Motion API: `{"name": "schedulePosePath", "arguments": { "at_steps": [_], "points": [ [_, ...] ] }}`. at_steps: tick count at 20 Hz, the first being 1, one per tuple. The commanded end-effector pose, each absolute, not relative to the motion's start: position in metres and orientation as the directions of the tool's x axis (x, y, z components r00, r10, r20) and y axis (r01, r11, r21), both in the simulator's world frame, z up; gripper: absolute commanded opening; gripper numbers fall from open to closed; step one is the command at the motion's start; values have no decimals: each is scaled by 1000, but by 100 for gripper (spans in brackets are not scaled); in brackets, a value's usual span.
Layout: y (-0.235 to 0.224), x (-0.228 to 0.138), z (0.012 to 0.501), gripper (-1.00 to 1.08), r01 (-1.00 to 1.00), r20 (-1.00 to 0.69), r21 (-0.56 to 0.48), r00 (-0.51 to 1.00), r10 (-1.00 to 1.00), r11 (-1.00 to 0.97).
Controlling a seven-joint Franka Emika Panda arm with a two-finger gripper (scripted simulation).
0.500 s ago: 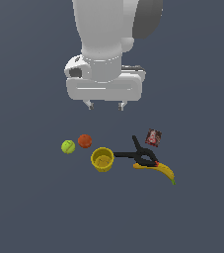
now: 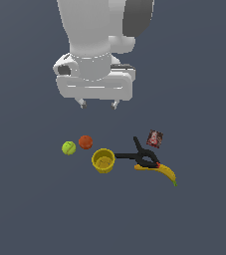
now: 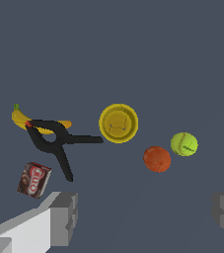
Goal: Pick up a designated object from a clutter of objects.
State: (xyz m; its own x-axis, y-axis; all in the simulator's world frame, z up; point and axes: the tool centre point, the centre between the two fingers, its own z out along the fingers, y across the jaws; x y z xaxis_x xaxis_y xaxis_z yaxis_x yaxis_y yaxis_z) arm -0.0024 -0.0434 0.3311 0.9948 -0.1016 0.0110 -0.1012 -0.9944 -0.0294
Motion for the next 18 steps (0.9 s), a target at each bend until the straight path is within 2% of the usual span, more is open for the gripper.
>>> {"name": "schedulePosePath", "arguments": {
  "at_steps": [1, 10, 18],
  "points": [
    [-51, -4, 332, 100, -112, 10, -31, 994, -112, -993],
    [-42, -2, 324, 100, -121, 9, -26, 993, -121, -992],
    [-14, 4, 295, 100, -159, 7, -12, 987, -159, -987]
  ]
}}
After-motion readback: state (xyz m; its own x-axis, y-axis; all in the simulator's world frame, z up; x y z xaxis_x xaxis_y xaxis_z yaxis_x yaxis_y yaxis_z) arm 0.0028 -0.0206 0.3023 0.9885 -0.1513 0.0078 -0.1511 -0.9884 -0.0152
